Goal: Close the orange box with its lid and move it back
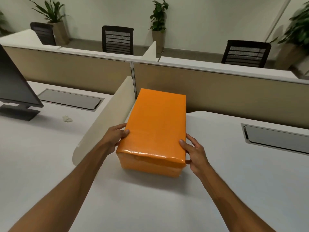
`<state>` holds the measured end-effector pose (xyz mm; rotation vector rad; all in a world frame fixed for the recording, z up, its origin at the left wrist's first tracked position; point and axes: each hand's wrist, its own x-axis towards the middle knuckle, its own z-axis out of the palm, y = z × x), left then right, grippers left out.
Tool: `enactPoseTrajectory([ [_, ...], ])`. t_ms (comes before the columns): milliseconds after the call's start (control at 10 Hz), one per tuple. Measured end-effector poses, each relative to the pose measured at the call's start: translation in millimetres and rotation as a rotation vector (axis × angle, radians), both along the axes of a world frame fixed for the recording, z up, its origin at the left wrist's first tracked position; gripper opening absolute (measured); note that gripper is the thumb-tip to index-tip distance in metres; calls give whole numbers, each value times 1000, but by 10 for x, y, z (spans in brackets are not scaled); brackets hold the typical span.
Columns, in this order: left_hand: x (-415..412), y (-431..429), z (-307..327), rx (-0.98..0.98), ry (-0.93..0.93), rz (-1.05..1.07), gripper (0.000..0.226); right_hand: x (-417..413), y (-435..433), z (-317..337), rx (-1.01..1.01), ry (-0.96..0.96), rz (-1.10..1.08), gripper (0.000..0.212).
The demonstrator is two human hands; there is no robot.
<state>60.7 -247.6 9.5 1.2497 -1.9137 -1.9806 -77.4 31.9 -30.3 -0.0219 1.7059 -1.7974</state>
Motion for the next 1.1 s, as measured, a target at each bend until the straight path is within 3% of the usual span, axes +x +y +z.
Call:
enactPoseTrajectory([
  [700,-453,-672,-91,-111,-39,-69,50,-376,-665,-58,55,90,6,63],
  [800,-454,-625,-76,-203,-68,-65,52,-385,-659,-51,122,139,18,74],
  [1100,-327,-239,95,-703,-109,-131,58,-400,-500,120,264,296,18,60],
])
